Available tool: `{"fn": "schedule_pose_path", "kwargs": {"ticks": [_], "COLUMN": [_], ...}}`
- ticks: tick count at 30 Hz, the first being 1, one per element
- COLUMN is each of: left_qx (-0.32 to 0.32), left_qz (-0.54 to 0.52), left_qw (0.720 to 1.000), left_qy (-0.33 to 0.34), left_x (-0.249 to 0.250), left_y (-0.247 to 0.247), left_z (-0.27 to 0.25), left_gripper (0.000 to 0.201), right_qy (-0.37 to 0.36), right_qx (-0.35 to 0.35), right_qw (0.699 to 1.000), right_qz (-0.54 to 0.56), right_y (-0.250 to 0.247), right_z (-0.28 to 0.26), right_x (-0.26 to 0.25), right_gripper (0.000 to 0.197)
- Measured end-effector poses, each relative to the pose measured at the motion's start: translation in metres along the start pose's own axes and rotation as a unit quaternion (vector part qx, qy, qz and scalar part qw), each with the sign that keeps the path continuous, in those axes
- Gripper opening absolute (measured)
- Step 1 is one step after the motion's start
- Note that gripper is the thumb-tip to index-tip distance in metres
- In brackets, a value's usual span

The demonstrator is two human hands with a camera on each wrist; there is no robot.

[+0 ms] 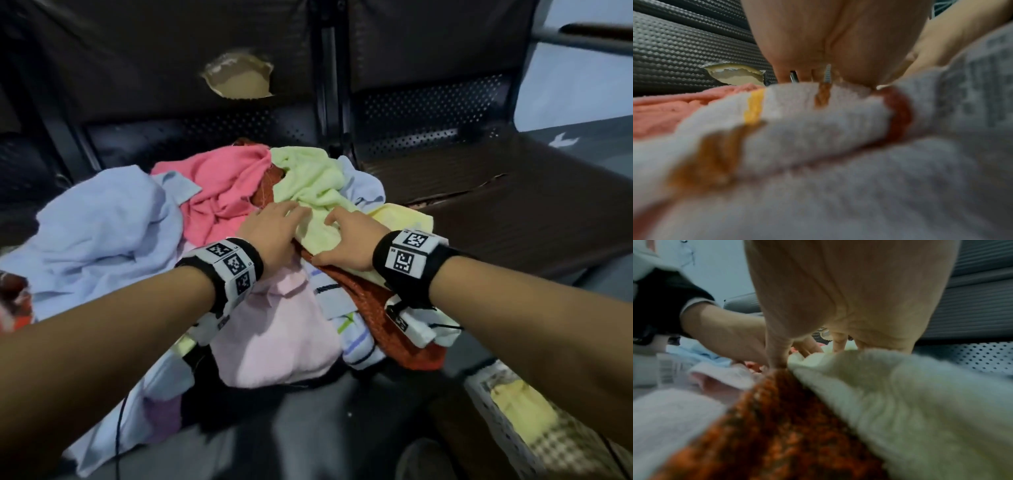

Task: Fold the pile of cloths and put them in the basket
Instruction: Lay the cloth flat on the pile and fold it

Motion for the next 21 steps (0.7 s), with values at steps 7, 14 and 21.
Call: {"fn": "schedule_pose_path", "kwargs": {"ticks": [7,14,21], "left_qx": [0.164,0.166,0.142], "left_qz": [-0.06,-0.187,-0.168], "left_qw": [0.984,0.967,0.968], "left_qy": [-0.009,0.035,-0.121], "left_x": [-0.008,0.0,-0.057], "left_y": [-0.028,-0.082,-0.088], "left_z": [-0.01,-0.049,-0.069], "left_gripper": [0.019,0.047,0.011], "right_qy": [-0.041,-0.08,-0.15], "right_qx": [0.062,0.107,0.159], "right_qw": [0.997,0.971,0.949], "right_qz": [0.014,0.196,0.227], "right_y": [-0.011,-0.051,-0.091], "right_z": [0.002,-0.03,-0.068], "right_x": [-0.014,-0.053,-0.081], "right_gripper": [0.025,0.027,0.023]}}
Point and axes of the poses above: each hand's wrist, its own z-axis towards the middle knuckle, its own y-axis out of the palm, x = y × z, the point moved 6 cm from there along z, towards the middle knuckle, and after that the axes turned 7 degrees about z, right-handed, at the moved point
